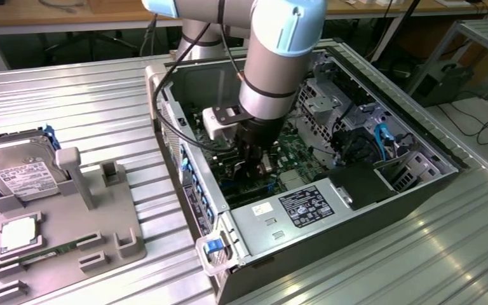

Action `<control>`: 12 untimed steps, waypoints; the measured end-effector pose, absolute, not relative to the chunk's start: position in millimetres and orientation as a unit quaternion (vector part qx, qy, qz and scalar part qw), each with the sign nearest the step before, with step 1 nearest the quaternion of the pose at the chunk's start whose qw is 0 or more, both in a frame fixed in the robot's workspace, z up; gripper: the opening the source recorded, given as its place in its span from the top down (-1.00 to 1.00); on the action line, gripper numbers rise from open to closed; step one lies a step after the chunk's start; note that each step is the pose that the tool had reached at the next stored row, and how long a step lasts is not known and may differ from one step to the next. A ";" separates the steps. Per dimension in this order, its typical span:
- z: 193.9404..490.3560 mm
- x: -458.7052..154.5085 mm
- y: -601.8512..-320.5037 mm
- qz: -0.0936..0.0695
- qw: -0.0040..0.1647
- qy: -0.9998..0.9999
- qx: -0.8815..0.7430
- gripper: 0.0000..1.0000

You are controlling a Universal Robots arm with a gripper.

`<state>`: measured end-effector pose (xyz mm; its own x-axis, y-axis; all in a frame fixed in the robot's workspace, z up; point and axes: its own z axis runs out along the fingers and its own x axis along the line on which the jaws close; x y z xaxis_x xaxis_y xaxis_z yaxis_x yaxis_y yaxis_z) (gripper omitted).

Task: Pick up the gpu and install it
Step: 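Insert the gpu into the slot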

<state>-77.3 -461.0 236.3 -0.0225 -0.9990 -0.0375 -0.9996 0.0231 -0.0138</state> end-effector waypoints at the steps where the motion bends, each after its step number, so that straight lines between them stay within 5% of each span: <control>1: 240.9 -77.3 -460.9 0.008 0.019 0.715 -0.699 0.30; 12: 285.9 -77.3 -460.3 0.006 0.020 0.715 -0.699 0.30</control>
